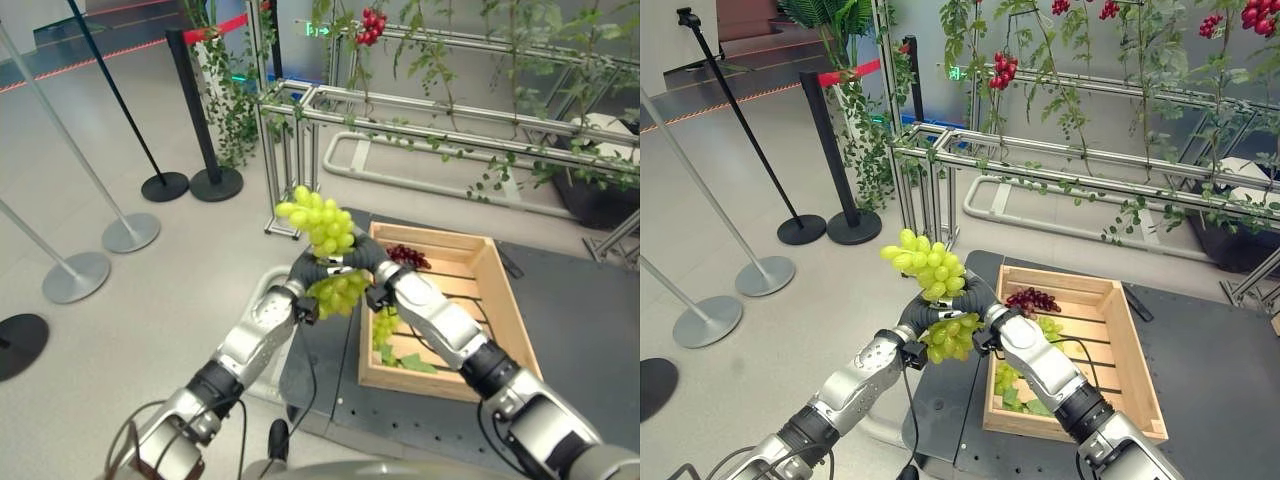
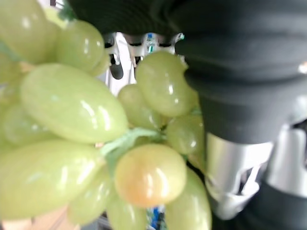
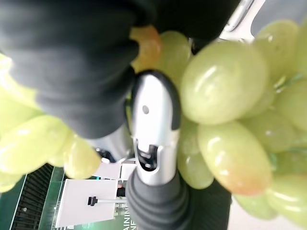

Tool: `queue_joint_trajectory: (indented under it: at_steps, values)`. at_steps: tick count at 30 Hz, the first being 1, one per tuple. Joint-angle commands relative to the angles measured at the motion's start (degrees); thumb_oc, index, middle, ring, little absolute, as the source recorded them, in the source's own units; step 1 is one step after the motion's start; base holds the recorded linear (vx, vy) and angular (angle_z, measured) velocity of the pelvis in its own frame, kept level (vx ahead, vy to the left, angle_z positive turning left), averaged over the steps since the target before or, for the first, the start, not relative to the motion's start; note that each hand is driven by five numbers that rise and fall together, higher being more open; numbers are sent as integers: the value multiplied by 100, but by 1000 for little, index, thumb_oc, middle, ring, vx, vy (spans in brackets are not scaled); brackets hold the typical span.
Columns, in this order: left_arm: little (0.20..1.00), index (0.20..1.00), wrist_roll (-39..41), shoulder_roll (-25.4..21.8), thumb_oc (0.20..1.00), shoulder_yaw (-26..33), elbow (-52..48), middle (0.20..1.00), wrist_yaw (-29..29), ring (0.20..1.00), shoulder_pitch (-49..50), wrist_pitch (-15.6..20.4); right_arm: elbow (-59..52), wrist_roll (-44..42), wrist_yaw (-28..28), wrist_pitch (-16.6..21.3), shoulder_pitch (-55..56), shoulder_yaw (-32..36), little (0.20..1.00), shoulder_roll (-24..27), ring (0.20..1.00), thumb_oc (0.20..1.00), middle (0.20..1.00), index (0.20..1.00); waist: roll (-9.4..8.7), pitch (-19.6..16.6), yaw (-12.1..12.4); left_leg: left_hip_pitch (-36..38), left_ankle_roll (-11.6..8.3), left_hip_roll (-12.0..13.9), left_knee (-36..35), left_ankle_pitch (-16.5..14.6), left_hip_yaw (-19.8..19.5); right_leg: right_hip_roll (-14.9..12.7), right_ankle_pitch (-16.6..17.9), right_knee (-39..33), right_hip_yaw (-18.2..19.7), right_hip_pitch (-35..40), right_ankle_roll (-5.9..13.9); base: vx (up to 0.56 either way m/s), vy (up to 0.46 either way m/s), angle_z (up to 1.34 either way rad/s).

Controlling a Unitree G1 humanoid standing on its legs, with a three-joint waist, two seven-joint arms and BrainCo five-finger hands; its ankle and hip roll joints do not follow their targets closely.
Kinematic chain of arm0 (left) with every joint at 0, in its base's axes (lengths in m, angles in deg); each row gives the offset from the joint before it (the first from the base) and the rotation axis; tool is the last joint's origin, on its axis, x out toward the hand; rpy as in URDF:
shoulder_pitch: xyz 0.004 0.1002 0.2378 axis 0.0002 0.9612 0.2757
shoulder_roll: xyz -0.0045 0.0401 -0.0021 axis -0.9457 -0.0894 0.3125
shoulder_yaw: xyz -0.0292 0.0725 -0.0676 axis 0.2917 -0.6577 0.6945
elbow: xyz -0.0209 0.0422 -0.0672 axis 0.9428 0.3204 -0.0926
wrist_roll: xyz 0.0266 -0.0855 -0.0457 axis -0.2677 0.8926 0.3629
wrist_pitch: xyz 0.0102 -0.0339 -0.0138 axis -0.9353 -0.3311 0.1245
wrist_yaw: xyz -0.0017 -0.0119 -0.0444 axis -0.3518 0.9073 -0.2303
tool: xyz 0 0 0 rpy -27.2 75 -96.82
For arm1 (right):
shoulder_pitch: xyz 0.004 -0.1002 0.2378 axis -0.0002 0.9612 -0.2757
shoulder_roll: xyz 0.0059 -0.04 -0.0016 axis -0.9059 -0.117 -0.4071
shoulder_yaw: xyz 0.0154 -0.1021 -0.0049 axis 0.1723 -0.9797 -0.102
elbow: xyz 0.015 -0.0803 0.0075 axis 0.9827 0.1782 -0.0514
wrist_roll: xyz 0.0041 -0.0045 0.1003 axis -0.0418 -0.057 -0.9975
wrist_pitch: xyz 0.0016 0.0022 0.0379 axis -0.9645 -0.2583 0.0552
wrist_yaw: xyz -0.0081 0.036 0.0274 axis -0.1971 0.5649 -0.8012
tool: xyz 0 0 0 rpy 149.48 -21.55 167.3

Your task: Pick up the fruits from the basket on one side to the basket on the other side

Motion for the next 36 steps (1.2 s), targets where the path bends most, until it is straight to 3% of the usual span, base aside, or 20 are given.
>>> queue_joint_trajectory:
  at_steps: [1,5,6,22,24,28,34,36]
  values:
    - [200,200,-316,539,200,227,131,200,-433,200,-792,428,-778,-627,156,742,-706,-456,200,-997,200,200,200,200,-164,94,104,747,126,-171,253,-1415,-30,-239,643,317,149,-674,4,0,0,0]
    - [200,200,-247,569,200,304,41,200,-540,200,-711,514,-826,-627,153,751,-554,-522,200,-945,200,200,200,200,-181,117,113,746,128,-163,258,-1420,-12,-237,645,319,151,-672,2,0,0,0]
    - [200,200,-214,571,200,338,6,200,-580,200,-662,531,-919,-545,139,755,-516,-515,1000,-865,1000,1000,1000,1000,-183,116,107,759,131,-163,260,-1427,-9,-240,644,320,161,-668,4,0,0,0]
    - [200,200,-198,407,200,639,-287,200,-426,200,-158,497,-1258,-562,16,768,264,72,1000,-517,1000,1000,1000,1000,-65,53,7,810,84,-104,248,-1411,80,-210,570,274,219,-645,-19,-4,-13,-2]
    - [200,200,-218,365,200,679,-359,200,-373,200,-86,533,-1420,-540,6,810,365,208,1000,-432,1000,1000,1000,1000,-7,98,-54,750,55,-64,267,-1361,75,-152,552,276,412,-697,-38,-52,-45,-2]
    - [200,200,-253,246,200,870,-441,200,-221,200,181,575,-1690,-374,-2,898,587,632,1000,-274,1000,1000,1000,1000,75,76,-162,648,40,44,314,-1294,86,232,308,353,1487,-899,-102,-32,-85,-2]
    - [200,200,-142,223,200,1260,-633,200,-95,200,659,593,-2123,-51,-13,1008,1162,1266,1000,-56,1000,1000,1000,1000,179,8,-218,752,-107,217,344,-1267,-27,337,255,179,1431,-730,-201,43,-145,-6]
    - [200,200,-70,197,200,1496,-795,200,28,200,981,621,-2274,103,-35,1068,1521,1635,1000,19,1000,1000,1000,1000,271,-30,-274,844,-215,388,373,-1263,-79,474,181,101,1325,-579,-276,48,-205,3]
